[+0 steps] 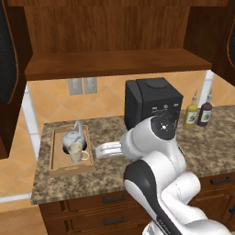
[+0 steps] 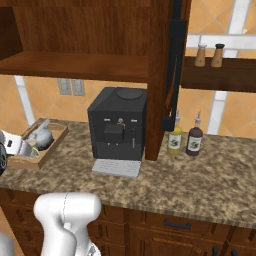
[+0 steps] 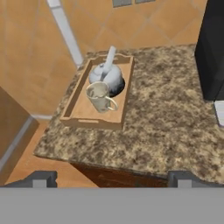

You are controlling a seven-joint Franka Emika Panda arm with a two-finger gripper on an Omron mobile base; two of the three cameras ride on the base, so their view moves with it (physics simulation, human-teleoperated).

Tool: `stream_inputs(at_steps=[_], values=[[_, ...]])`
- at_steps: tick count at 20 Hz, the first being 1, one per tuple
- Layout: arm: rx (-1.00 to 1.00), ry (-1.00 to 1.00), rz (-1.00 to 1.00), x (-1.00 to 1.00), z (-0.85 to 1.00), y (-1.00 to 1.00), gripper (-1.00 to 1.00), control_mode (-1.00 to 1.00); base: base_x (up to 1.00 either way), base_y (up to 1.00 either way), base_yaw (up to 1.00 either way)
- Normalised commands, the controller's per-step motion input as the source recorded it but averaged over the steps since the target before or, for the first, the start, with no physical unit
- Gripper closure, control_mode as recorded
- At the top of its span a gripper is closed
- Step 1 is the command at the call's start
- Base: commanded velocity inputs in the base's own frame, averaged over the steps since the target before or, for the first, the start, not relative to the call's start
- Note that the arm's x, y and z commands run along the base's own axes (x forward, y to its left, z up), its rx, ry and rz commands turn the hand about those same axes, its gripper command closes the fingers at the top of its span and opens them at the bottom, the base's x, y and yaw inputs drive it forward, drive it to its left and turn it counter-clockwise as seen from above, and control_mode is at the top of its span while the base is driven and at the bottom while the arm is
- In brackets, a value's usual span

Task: Pick the kettle from the counter and place it on the tray. Then pick the mug from the cabinet and place it on the tray. Then close the cabinet doors.

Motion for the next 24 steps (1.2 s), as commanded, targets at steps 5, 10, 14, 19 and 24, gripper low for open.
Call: stream_inputs(at_steps=[5,10,14,19,24], values=[[0.0,0.0,-0.07,-0.55,0.4,0.0,-1.0,-1.0,0.0,0.0,0.0],[0.0,0.0,-0.07,-0.55,0.34,0.02,-1.0,-1.0,0.0,0.0,0.0],[-0.05,0.08,-0.09,-0.19,0.08,0.2,-1.0,-1.0,0.0,0.0,0.0],[-0.11,-0.01,0.0,-0.09,-0.01,0.28,-1.0,-1.0,0.0,0.0,0.0],[-0.1,-0.14,-0.07,-0.3,0.0,0.33,-1.0,-1.0,0.0,0.0,0.0]])
